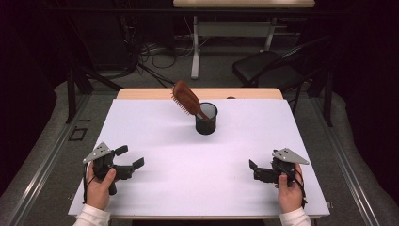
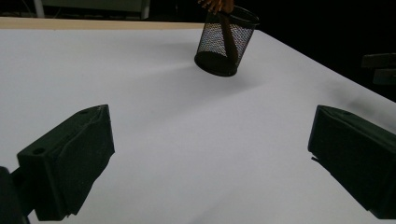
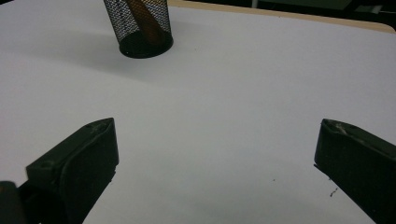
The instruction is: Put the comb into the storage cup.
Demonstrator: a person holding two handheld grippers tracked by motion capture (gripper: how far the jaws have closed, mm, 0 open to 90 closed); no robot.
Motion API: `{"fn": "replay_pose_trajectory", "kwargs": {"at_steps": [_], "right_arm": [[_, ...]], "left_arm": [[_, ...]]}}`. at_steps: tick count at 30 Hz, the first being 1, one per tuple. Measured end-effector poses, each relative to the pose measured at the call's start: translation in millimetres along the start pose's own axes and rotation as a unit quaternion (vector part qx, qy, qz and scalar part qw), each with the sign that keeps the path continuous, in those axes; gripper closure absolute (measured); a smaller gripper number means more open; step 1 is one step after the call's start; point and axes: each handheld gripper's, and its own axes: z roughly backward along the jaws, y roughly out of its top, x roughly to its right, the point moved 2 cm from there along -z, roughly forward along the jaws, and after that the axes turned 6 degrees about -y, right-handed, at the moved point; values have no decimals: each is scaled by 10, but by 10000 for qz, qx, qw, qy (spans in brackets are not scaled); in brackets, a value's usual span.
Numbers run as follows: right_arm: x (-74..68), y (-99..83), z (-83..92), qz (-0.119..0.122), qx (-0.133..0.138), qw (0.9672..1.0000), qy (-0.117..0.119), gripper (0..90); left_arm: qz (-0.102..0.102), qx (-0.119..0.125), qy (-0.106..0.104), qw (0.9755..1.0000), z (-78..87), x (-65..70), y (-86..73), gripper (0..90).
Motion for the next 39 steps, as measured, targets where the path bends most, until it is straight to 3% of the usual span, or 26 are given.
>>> {"fn": "replay_pose_trajectory", "kwargs": {"at_steps": [21,39], "right_arm": [[122,-57,-45,-123,-34,9998,-159,0],[143,-76,-60,-142,-86,9997,-182,0]], "left_arm": [[-86,-55,4,9999,-57,-6,-57,4],[-104,-83,2,9999,-80,-7,-82,4]]}}
